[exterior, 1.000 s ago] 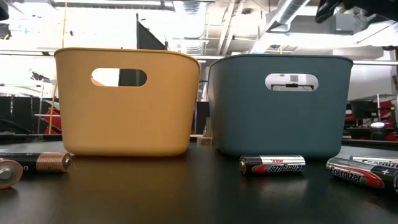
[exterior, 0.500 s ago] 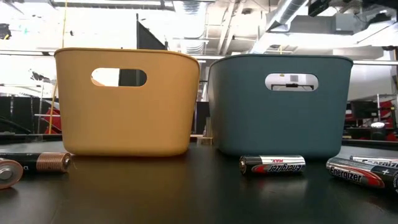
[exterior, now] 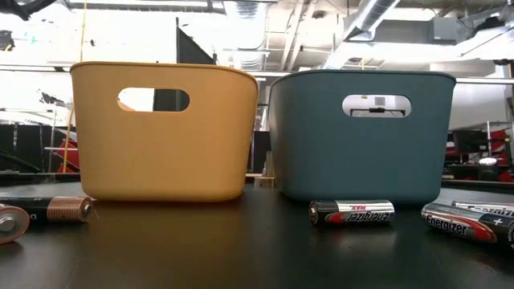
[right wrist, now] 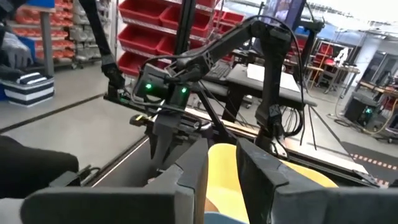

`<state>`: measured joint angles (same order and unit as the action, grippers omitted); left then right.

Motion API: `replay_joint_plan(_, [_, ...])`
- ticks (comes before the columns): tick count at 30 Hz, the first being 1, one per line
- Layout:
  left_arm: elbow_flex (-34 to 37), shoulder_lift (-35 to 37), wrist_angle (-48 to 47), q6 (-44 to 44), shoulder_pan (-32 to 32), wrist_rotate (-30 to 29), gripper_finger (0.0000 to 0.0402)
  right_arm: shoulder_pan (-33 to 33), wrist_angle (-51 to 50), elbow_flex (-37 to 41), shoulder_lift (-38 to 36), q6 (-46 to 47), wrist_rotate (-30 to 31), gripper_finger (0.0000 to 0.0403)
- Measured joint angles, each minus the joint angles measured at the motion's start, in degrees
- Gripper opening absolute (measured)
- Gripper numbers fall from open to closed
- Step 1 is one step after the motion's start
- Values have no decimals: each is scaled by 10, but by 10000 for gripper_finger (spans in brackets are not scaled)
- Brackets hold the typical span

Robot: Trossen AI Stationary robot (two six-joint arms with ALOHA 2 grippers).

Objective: Sort batteries
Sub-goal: Put the left black battery into the orange bin

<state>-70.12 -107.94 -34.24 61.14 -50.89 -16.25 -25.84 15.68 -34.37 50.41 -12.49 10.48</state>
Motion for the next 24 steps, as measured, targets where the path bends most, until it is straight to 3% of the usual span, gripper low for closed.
replay_joint_plan(8, [11, 0, -1, 47, 1, 12, 144, 0, 2, -2, 3, 0, 1, 103])
replay_joint_plan(17, [11, 0, -8, 32, 3, 28, 142, 0, 1, -2, 3, 0, 1, 103])
replay_joint_plan(24, [11, 0, -36, 27, 3, -2, 193, 0, -1, -2, 3, 0, 1, 103])
